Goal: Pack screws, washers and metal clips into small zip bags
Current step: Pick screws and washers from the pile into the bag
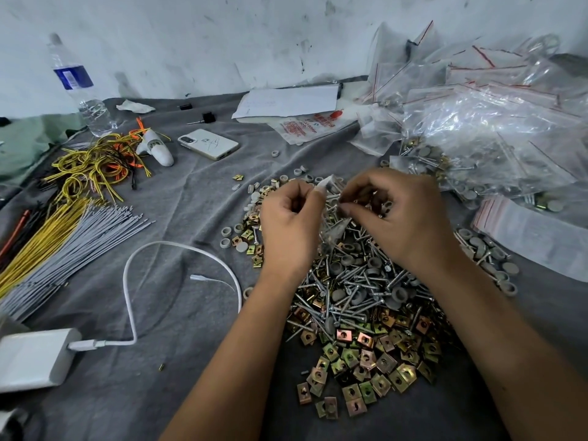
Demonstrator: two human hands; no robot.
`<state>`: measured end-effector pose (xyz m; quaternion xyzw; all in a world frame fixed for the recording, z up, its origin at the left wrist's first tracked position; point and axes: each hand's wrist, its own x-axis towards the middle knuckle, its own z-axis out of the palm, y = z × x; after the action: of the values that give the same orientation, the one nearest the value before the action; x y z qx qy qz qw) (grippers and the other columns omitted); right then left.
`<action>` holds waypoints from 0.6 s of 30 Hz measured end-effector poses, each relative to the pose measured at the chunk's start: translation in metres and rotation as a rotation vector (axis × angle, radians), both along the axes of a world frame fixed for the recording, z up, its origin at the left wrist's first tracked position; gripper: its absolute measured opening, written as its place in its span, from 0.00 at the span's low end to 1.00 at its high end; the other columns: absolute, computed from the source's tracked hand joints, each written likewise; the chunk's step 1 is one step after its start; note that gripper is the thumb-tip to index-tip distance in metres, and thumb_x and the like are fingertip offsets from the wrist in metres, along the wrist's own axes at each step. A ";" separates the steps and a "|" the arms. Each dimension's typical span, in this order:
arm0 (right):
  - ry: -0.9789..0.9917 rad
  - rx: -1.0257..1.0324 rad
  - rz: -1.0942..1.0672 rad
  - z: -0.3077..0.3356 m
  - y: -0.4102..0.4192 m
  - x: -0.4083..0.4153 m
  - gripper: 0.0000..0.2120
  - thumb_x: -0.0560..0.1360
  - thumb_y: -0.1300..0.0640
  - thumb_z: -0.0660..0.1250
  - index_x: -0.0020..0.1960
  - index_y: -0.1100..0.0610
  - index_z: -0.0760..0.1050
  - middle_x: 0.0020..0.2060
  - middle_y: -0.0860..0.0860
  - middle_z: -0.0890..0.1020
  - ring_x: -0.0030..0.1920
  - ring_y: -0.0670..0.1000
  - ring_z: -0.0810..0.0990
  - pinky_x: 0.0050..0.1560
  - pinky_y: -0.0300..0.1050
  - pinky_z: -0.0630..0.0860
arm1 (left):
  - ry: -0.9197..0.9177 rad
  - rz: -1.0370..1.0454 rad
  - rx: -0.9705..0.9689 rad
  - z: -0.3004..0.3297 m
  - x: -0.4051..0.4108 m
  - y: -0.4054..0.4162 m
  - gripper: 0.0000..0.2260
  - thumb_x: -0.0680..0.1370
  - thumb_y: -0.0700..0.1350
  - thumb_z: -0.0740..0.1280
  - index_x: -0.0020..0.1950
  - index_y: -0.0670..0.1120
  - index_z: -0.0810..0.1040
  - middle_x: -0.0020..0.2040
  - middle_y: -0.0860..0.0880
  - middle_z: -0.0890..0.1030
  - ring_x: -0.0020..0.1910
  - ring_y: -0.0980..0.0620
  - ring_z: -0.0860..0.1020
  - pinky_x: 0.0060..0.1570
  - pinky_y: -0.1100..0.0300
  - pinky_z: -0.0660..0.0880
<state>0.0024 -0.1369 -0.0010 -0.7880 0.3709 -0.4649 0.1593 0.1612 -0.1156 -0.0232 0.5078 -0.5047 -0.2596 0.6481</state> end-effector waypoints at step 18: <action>0.634 0.214 -0.290 -0.008 -0.015 -0.003 0.16 0.75 0.37 0.71 0.55 0.47 0.84 0.51 0.51 0.79 0.58 0.55 0.75 0.53 0.48 0.72 | 0.190 0.014 0.020 0.000 0.005 -0.001 0.13 0.76 0.44 0.67 0.34 0.42 0.70 0.28 0.46 0.66 0.30 0.47 0.63 0.30 0.58 0.62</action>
<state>-0.0006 -0.1518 -0.0092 -0.8111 0.5562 -0.1737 0.0505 0.1662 -0.1170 -0.0232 0.4906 -0.4351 -0.3071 0.6897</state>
